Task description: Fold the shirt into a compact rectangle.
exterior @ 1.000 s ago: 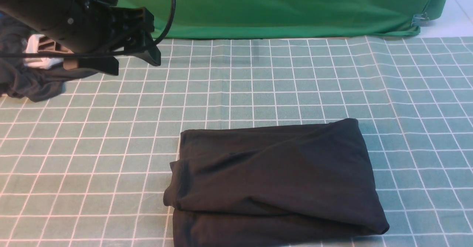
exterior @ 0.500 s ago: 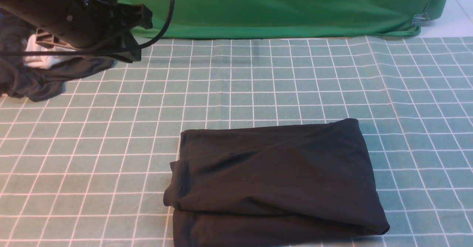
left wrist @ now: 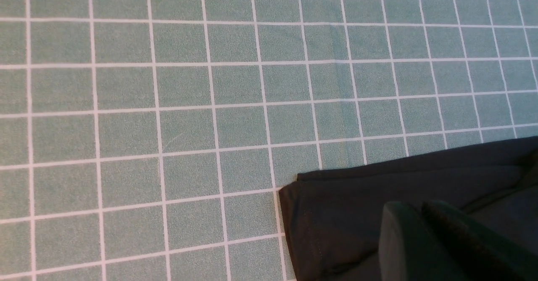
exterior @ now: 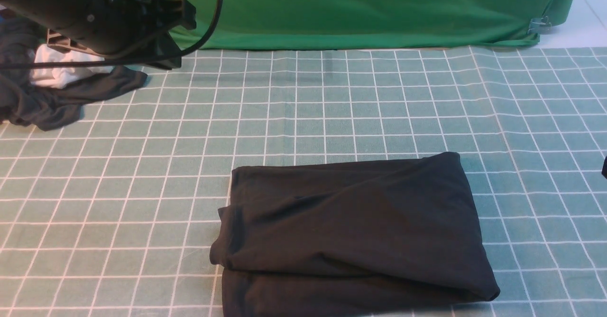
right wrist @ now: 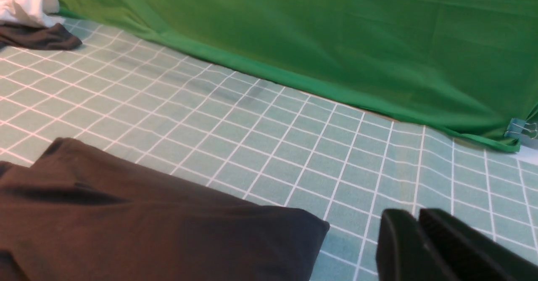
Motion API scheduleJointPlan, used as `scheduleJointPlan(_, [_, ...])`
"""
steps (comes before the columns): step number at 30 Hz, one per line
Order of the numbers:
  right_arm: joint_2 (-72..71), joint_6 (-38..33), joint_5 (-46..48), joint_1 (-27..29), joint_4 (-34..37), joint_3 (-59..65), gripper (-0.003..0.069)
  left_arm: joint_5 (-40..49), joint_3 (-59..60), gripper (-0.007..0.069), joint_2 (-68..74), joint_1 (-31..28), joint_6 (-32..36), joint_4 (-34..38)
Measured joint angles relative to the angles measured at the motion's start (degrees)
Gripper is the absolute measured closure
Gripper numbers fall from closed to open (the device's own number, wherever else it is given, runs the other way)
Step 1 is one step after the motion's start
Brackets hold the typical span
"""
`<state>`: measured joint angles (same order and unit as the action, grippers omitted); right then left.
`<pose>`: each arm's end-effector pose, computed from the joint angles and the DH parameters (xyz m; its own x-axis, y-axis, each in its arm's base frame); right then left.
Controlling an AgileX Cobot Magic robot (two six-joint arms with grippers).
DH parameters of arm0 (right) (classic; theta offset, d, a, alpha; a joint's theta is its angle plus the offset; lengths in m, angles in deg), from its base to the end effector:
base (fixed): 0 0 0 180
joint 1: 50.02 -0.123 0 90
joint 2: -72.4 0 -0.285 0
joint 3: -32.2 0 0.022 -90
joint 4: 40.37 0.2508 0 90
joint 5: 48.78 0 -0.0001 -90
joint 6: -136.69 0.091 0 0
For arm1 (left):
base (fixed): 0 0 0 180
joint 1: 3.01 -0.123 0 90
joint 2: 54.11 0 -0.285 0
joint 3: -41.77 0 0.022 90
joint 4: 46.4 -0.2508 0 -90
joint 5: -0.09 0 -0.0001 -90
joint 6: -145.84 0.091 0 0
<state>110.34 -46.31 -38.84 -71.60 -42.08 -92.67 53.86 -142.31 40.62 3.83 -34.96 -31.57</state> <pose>0.1076 0.0420 0.2862 -0.1789 -0.1586 -0.9710 -0.3790 0.9219 -0.0807 0.3229 -0.0577 0.3546 -0.8268 -0.0668 -0.5585 0.1007 0.9593 -0.2638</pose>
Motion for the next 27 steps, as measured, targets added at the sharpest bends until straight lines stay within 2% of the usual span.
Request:
scheduleJointPlan(5, [-1.05,0.00,0.00,0.07,0.05,0.59,0.0587,0.00,0.00,0.0613,0.00,0.00,0.80,0.00])
scheduleJointPlan(9, [-8.03,0.00,-0.41,1.78,0.05,4.77,0.0571,0.00,0.11,0.0613,0.00,0.00,0.80,-0.04])
scheduleJointPlan(15, [-22.19,0.00,0.39,11.33,0.05,17.86,0.0554,-3.07,0.18,0.0613,0.00,0.00,0.80,-1.10])
scheduleJointPlan(19, [-27.15,0.06,3.10,14.11,0.05,22.05,0.0545,-3.50,0.18,0.0613,0.00,0.00,1.11,-1.29])
scheduleJointPlan(27, [-30.10,0.31,3.62,15.23,0.05,22.68,0.0524,-2.13,0.18,0.0613,-0.19,0.00,1.17,-0.08])
